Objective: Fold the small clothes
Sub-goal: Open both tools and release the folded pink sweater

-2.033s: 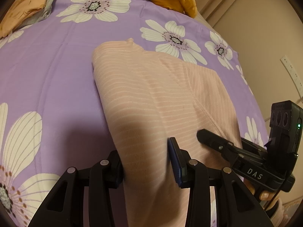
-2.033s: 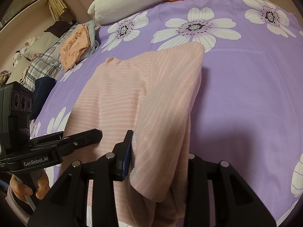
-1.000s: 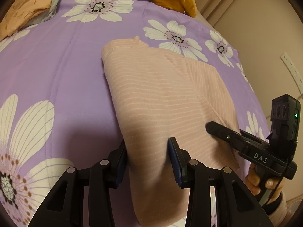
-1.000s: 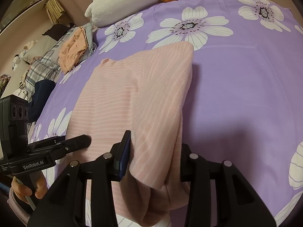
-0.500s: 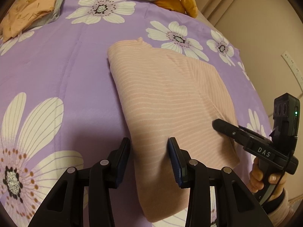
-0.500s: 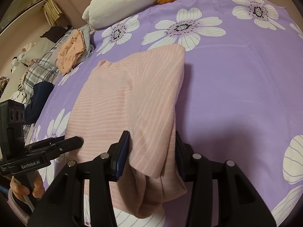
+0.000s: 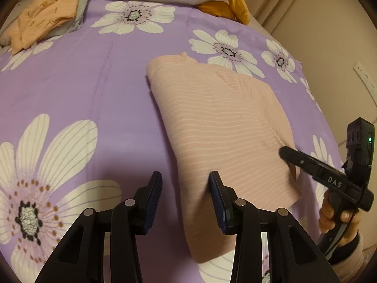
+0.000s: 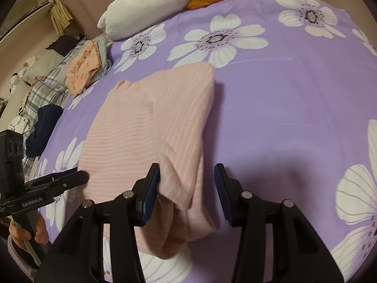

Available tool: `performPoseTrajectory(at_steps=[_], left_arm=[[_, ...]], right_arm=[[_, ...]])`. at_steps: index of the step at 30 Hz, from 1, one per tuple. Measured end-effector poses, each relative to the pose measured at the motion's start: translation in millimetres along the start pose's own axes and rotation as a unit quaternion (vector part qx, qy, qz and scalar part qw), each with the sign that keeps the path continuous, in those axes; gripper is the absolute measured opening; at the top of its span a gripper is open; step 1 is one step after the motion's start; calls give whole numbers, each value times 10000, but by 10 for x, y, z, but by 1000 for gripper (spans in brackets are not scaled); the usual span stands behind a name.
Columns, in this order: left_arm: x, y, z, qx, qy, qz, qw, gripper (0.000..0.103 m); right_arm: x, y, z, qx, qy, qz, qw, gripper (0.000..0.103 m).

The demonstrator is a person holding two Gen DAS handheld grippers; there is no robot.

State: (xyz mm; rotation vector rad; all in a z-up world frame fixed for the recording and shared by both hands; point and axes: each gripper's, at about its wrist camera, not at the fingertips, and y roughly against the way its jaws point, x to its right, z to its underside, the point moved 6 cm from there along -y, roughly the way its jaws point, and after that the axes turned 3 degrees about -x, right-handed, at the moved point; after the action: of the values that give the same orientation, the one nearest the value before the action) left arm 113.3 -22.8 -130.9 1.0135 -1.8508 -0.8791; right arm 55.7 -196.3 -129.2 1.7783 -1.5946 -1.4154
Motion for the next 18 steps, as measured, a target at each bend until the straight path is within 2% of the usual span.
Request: performPoseTrajectory(at_steps=[5,9,13,15,18], left_arm=[[-21,88,26,103,-97,-169,9998,39],[-42,135,25,156,-147,-286,9994,39],[-5,178,-7,242,-158,-289,9992,39],[103,212,-32,332,-236,-149,9991,39],[331,244,-48,438,-464,117,9979,39]], right_arm=[[93,112,-58,152,-60,231,9996,52],[185,244,-141,377,9,692,9969,53],[197,333,-284,520,68,596,9968,53],[106,340,-367,609,215,493,9967,52],[-89,268,-471,635,493,264,9964,40]])
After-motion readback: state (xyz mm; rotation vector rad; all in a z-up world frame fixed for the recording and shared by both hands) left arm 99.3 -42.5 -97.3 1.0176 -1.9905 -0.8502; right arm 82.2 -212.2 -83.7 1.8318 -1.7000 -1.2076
